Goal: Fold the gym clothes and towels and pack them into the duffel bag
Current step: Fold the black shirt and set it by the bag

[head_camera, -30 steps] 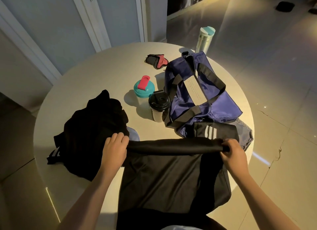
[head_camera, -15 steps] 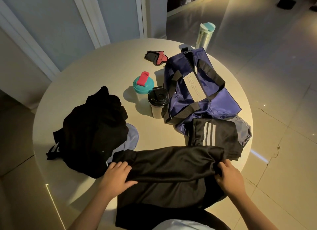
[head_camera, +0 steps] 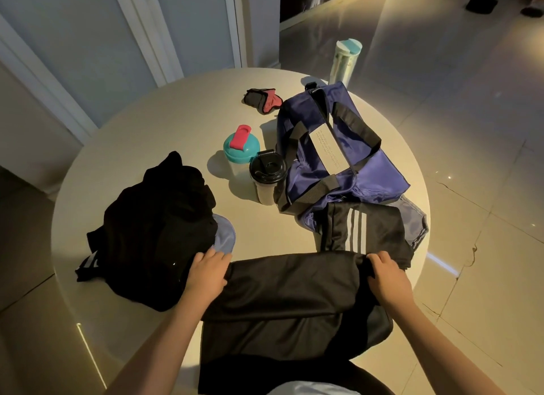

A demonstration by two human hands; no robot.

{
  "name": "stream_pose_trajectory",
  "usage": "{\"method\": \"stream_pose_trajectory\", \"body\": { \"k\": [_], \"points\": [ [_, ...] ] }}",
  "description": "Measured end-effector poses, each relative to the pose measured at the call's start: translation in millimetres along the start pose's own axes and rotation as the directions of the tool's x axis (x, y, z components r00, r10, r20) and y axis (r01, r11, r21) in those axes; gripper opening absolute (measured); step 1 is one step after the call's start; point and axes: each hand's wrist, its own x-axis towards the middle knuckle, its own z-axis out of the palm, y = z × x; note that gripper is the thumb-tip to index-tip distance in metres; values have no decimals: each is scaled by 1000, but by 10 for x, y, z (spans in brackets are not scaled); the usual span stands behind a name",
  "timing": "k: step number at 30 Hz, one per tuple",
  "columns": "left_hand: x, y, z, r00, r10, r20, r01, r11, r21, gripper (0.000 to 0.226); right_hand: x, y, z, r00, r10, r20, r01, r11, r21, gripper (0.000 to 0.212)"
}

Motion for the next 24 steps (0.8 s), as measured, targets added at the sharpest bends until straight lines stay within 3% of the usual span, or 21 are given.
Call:
{"method": "stream_pose_trajectory", "body": {
  "k": [4,15,24],
  "points": [
    [-21,-41,21,995,-71,66,69,997,33,27,14,9,-40,999,41,-23,-43,997,-58,17],
    [268,-291,-405,960,-245,-139,237,969,-70,31,363,72,-446,978,71,-198,-73,997,-5,6],
    [375,-492,-688,911,-302,-280,275,953,-130,22,617,-164,-699,932,13,-363,37,991,129,13]
  ]
}}
